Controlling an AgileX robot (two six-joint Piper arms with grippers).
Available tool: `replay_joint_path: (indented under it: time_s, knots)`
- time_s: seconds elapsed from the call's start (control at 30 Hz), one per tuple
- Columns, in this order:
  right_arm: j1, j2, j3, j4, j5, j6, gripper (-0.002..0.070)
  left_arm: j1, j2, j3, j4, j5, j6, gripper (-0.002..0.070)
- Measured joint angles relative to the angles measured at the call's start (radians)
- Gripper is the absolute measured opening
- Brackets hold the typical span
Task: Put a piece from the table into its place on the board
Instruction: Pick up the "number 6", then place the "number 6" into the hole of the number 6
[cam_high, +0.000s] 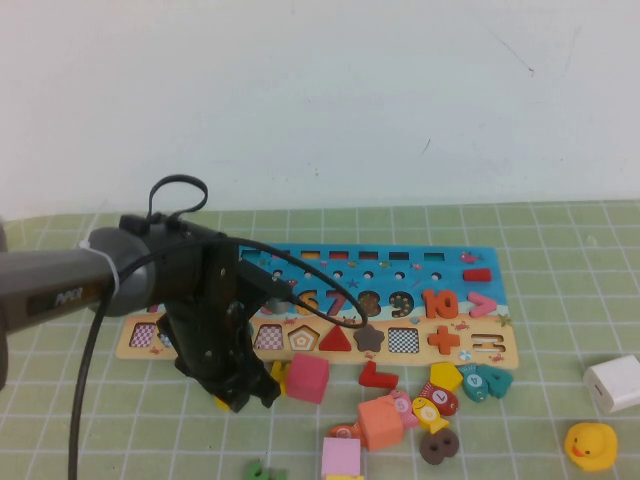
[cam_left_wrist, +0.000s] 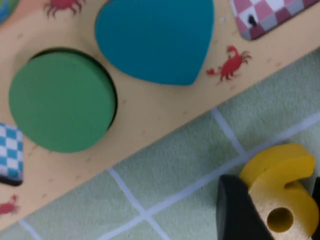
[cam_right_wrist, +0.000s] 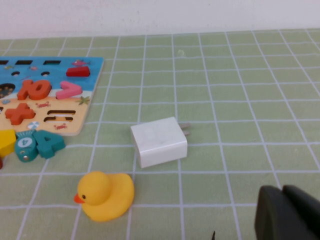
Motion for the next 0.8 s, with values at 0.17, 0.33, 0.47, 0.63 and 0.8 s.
replay_joint_path:
  time_s: [0.17,0.33,0.47,0.63,0.8]
  knots:
    - [0.000,0.000,0.000,0.000,0.000,0.000,-0.0001,0.000,-0.015,-0.101,0.000,0.097,0.000,0.0257]
    - [0.000,0.000,0.000,0.000,0.000,0.000,-0.0001,0.000,-0.022,-0.299,-0.031,0.219,0.000,0.0257]
    - [0.000,0.000,0.000,0.000,0.000,0.000,-0.0001,0.000,-0.009,-0.435,-0.086,0.253,-0.016,0.0257]
    - [0.000,0.000,0.000,0.000,0.000,0.000,-0.0001,0.000,0.073,-0.577,-0.142,0.259,-0.070,0.0257]
    - [0.000,0.000,0.000,0.000,0.000,0.000,-0.0001,0.000,0.166,-0.625,-0.148,0.237,-0.110,0.0257]
